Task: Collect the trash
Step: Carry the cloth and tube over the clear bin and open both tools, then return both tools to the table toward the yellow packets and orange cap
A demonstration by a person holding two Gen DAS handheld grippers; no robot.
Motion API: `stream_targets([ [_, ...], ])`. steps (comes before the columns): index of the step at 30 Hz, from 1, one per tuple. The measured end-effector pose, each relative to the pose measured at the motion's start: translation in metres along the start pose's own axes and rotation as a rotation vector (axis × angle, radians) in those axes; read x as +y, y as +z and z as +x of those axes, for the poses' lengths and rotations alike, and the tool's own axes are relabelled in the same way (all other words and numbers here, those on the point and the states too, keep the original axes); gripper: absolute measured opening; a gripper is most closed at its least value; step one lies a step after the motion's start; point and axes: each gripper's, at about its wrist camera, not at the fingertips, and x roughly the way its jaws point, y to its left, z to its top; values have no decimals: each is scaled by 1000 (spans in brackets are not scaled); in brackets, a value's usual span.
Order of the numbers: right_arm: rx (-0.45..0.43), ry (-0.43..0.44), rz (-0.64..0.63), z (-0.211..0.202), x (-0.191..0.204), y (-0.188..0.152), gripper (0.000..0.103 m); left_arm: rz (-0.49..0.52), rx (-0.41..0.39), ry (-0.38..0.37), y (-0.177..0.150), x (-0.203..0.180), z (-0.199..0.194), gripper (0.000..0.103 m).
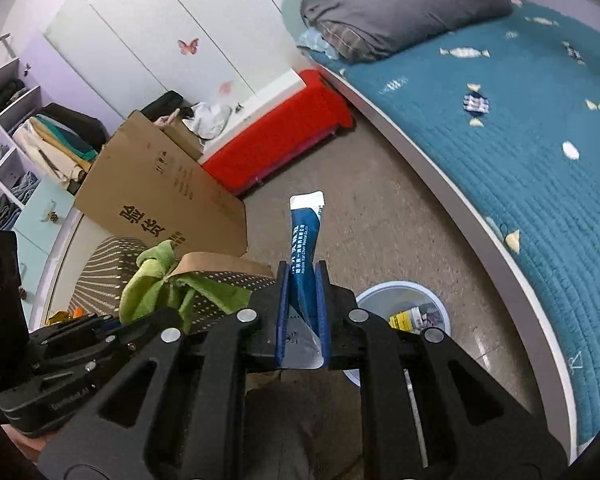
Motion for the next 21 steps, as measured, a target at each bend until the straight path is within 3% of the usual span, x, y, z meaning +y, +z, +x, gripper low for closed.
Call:
stream_targets([
  [2, 36, -6, 22, 15, -10, -2, 17, 8, 26, 15, 3, 1, 8, 75],
  [3, 52, -7, 35, 22, -15, -4, 32, -3, 29, 31, 4, 4, 12, 82],
  [4, 73, -13, 60, 31, -24, -7, 48, -20, 31, 30, 5, 6, 12, 84],
  [5, 76, -23, 73, 36, -30, -10, 73, -31, 35, 18, 6, 8, 13, 87],
  [8, 117, -44, 150, 52, -54, -22, 77, -37, 44, 27, 5, 11, 13, 90],
  [12, 128, -59, 205, 51, -71, -37, 94, -31, 4, 39, 2, 9, 4, 90],
  [21, 52, -92, 163, 5, -50, -30, 97, -22, -83, 34, -14, 3, -32, 90],
])
